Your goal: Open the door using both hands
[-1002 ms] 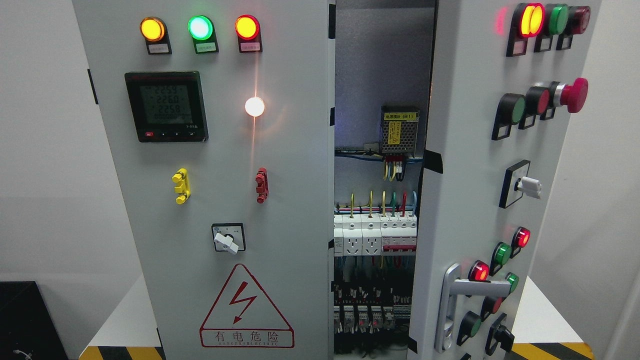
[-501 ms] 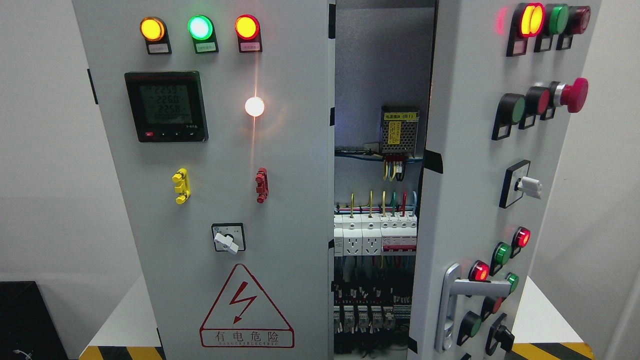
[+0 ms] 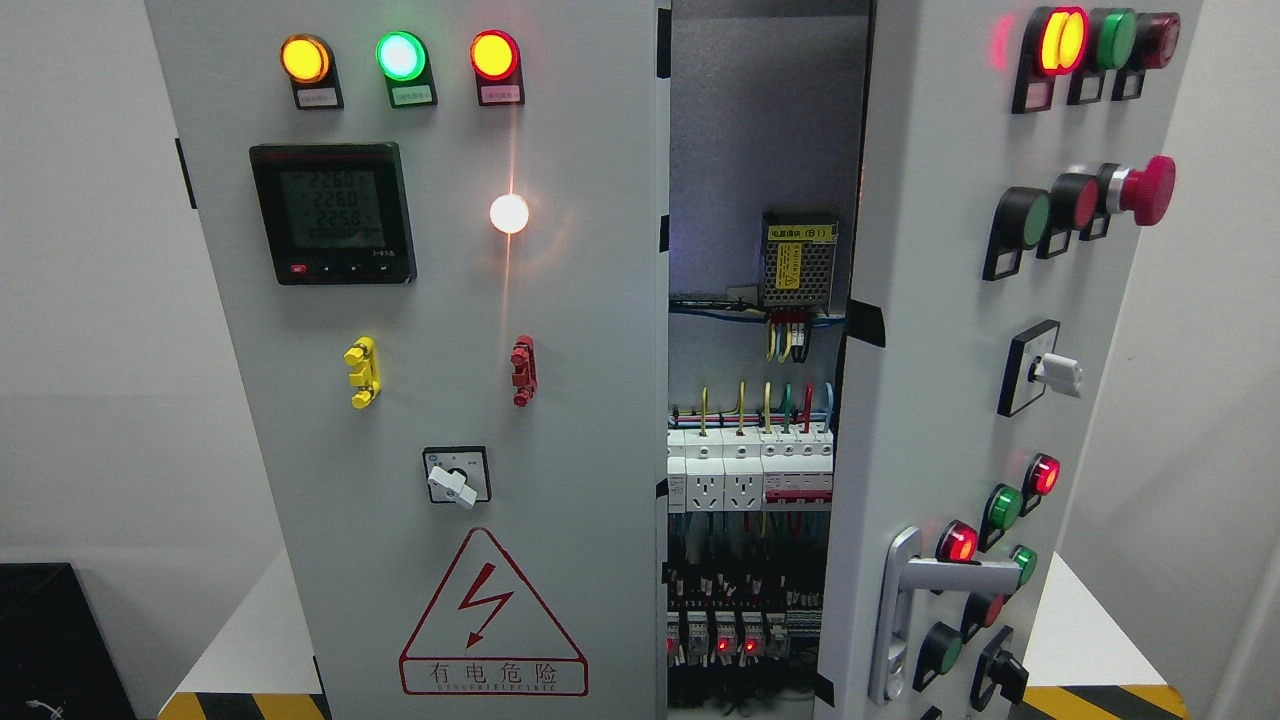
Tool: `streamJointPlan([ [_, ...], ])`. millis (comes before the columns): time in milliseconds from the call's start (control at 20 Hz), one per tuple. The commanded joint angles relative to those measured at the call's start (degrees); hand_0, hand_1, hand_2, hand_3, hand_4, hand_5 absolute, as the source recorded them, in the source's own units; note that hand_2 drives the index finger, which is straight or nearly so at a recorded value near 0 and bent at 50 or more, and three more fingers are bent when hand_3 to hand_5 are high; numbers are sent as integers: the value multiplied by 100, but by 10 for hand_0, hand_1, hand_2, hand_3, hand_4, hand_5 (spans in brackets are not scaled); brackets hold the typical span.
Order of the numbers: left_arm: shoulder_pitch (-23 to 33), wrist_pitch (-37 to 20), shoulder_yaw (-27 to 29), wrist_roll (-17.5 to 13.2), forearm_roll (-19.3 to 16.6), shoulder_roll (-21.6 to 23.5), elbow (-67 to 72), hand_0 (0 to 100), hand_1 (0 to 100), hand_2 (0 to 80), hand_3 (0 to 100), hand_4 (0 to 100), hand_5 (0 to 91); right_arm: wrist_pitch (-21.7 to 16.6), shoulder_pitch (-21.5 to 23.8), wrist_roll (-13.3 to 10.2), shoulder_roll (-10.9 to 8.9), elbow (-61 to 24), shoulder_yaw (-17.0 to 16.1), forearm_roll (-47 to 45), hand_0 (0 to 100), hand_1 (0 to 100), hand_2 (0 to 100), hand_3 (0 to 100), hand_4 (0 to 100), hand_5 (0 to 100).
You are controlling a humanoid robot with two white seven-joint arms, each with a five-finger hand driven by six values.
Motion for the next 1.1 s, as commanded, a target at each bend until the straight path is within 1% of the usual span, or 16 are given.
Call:
streamJointPlan([
  [0,738,-65,-419,1,18,1046,-3917,0,0,0,0,0,0,-3,0,2,1,18,0,1,192,0,0,0,0,0],
  [50,765,-134,-551,10,27,1230,-4278,0,0,0,0,0,0,-3,0,2,1,18,0,-7,192,0,0,0,0,0],
  [150,878,-310,-631,28,123,1661,-4990,0,0,0,0,0,0,-3,0,2,1,18,0,1,192,0,0,0,0,0],
  [200,957,-319,-649,37,150,1828,-5324,0,0,0,0,0,0,-3,0,2,9,18,0,1,192,0,0,0,0,0],
  [301,1002,-319,-859,54,211,2118,-5887,0,0,0,0,0,0,-3,0,2,1,18,0,1,192,0,0,0,0,0],
  [401,959,-320,-939,54,369,2443,-6371,0,0,0,0,0,0,-3,0,2,1,18,0,-7,192,0,0,0,0,0],
  [651,880,-407,-957,54,467,3024,-7285,0,0,0,0,0,0,-3,0,2,1,18,0,1,192,0,0,0,0,0],
  [752,678,-416,-957,54,519,3095,-7619,0,0,0,0,0,0,-3,0,2,1,18,0,1,192,0,0,0,0,0],
  [902,20,-407,-1009,46,686,3113,-7946,0,0,0,0,0,0,-3,0,2,1,18,0,1,192,0,0,0,0,0],
  [1052,-482,-399,-1237,45,704,3130,-8192,0,0,0,0,0,0,-3,0,2,1,18,0,-8,192,0,0,0,0,0],
])
